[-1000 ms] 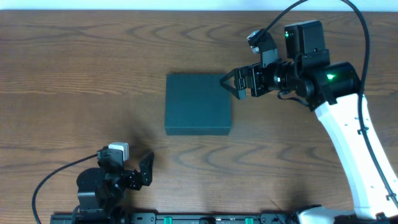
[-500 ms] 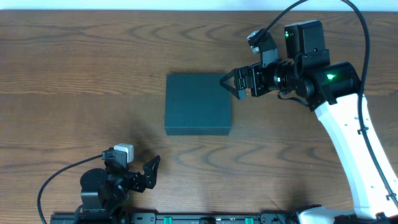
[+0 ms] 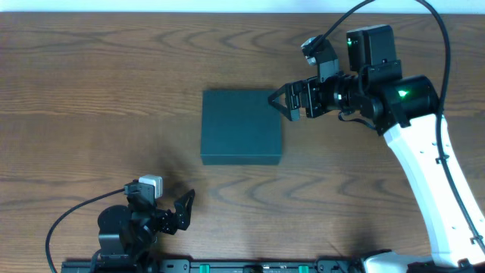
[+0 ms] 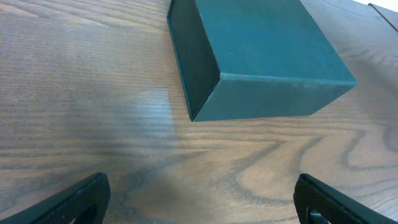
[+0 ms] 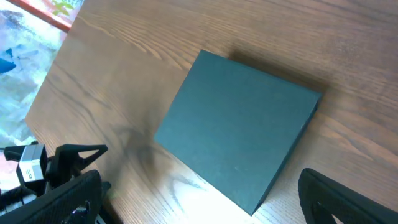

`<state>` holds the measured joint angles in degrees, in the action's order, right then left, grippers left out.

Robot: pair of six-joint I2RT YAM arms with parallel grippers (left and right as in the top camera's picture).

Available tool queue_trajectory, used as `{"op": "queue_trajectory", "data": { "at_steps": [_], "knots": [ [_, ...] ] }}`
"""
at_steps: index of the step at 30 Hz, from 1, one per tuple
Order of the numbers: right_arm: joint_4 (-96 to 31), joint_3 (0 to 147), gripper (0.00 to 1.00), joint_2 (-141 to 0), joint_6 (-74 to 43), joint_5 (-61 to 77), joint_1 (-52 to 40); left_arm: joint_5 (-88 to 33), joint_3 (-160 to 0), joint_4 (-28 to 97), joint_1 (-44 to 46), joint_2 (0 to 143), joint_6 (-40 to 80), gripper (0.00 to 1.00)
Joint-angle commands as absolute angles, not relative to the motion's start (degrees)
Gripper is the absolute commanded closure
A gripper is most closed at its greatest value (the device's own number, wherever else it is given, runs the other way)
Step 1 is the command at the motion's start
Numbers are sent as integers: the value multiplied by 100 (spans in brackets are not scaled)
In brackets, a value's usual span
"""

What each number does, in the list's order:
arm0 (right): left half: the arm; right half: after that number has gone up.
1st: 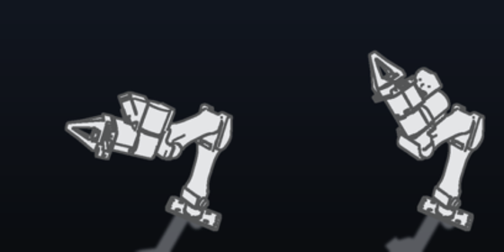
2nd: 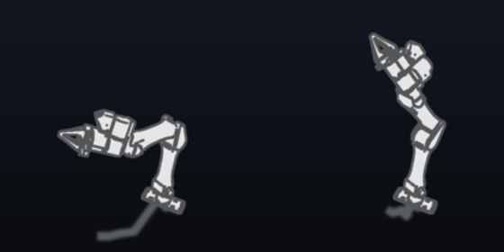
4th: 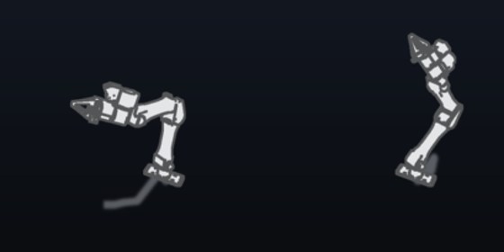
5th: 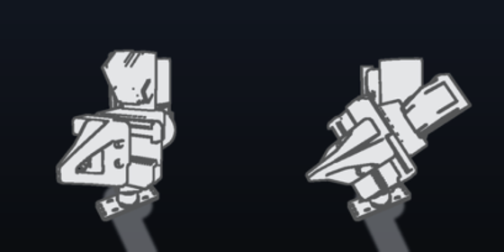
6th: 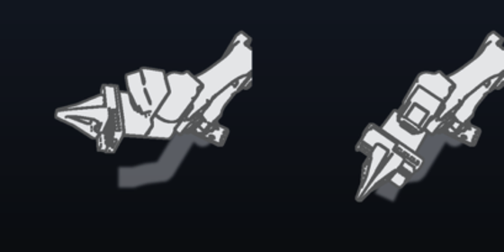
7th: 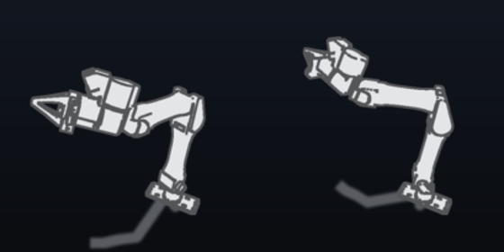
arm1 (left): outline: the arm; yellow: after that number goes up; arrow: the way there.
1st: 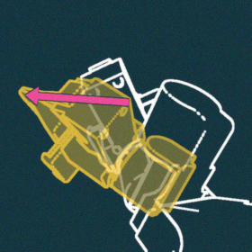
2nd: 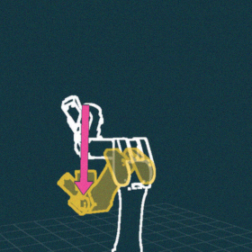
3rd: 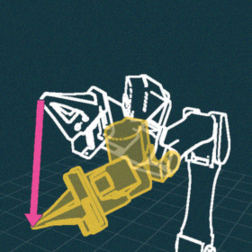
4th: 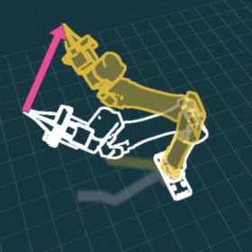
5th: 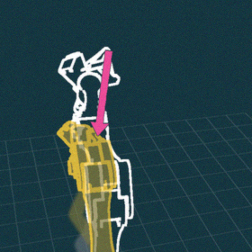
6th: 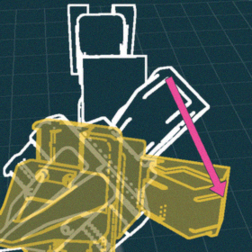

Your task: Pack container

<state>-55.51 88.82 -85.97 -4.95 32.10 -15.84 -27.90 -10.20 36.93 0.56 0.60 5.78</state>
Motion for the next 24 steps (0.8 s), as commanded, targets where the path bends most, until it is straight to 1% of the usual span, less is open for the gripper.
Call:
{"op": "queue_trajectory", "data": {
  "at_steps": [1, 15, 16, 18, 20, 22, 24],
  "knots": [
    [-5555, 8923, 1, -8541, -419, 3232, -1616, -2766, -974, 3704, 78, 27, 580, 5],
    [-5572, 8923, 1, -8541, -414, 3183, -1616, -2766, -974, 3704, 78, 27, 580, 5],
    [-5629, 8923, 1, -8536, -412, 3002, -1616, -2766, -974, 3701, 78, 27, 580, 5],
    [-5826, 8914, 1, -8401, -419, 2143, -1629, -2766, -974, 3704, 78, 27, 580, 5],
    [-5937, 8801, 1, -8110, -414, 1579, -1774, -2766, -974, 3704, 78, 27, 580, 5],
    [-5846, 8580, 1, -7776, -405, 1273, -1970, -2766, -974, 3701, 78, 27, 580, 5],
    [-5463, 8031, 1, -7242, -143, 1000, -2202, -2766, -974, 3704, 78, 27, 580, 5]
  ]
}}
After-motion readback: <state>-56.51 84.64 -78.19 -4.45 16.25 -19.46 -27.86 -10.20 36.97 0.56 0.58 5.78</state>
